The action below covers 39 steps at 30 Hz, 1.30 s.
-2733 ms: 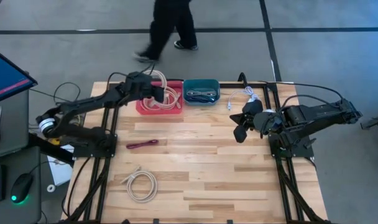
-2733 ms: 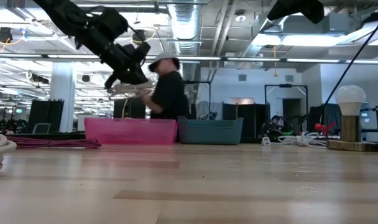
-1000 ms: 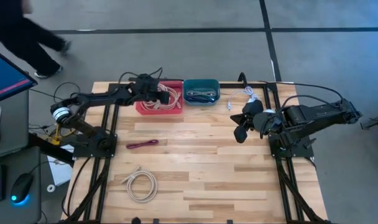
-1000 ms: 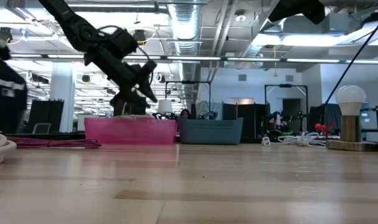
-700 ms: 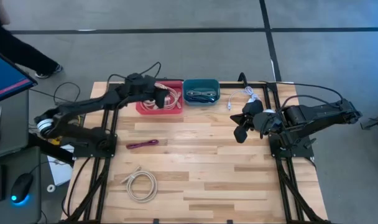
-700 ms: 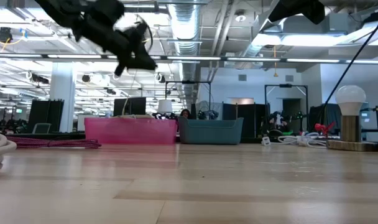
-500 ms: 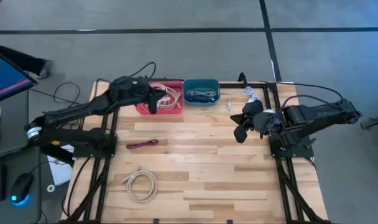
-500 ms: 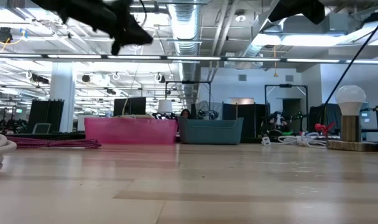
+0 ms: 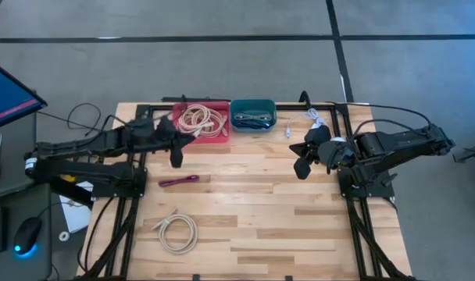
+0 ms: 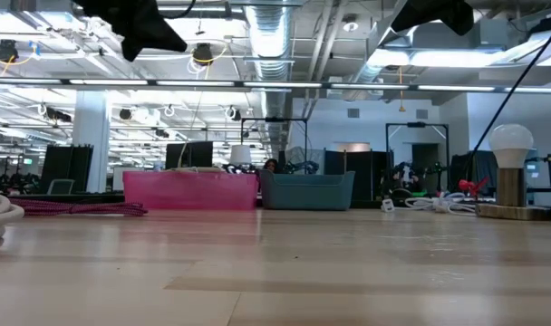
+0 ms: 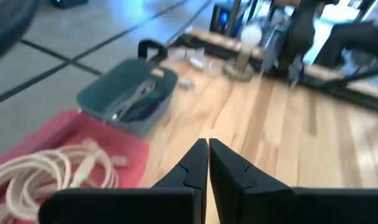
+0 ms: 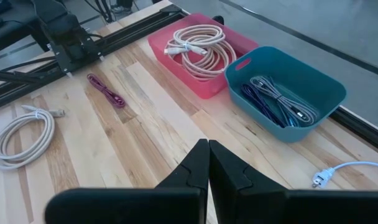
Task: Pick & Place USB Port
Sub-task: Put the black pink charger cable into the blue bin
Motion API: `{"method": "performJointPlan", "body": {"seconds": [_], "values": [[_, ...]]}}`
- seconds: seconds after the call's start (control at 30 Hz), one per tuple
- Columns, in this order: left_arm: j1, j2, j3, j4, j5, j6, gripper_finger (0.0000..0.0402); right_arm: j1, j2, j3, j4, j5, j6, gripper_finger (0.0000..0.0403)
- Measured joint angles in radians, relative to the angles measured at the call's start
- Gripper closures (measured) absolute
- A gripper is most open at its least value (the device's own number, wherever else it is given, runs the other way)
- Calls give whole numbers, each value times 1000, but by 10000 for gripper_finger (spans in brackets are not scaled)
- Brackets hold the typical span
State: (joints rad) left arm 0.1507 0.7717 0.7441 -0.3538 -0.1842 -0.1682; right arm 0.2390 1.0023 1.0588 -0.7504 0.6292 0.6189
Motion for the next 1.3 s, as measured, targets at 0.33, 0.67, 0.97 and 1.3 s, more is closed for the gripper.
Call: {"method": "performJointPlan", "body": {"seconds": [0.33,0.67,0.97,1.3], "values": [[-184,99,94,-296,-114,-47,388,0,0,0,2,0,0,403],[-202,292,188,-562,-123,-50,388,-1,0,0,2,0,1,403],[-202,388,190,-562,-54,-48,389,-1,0,0,0,0,1,403],[-202,442,190,-562,-47,-19,301,-1,0,0,0,0,1,403]]}}
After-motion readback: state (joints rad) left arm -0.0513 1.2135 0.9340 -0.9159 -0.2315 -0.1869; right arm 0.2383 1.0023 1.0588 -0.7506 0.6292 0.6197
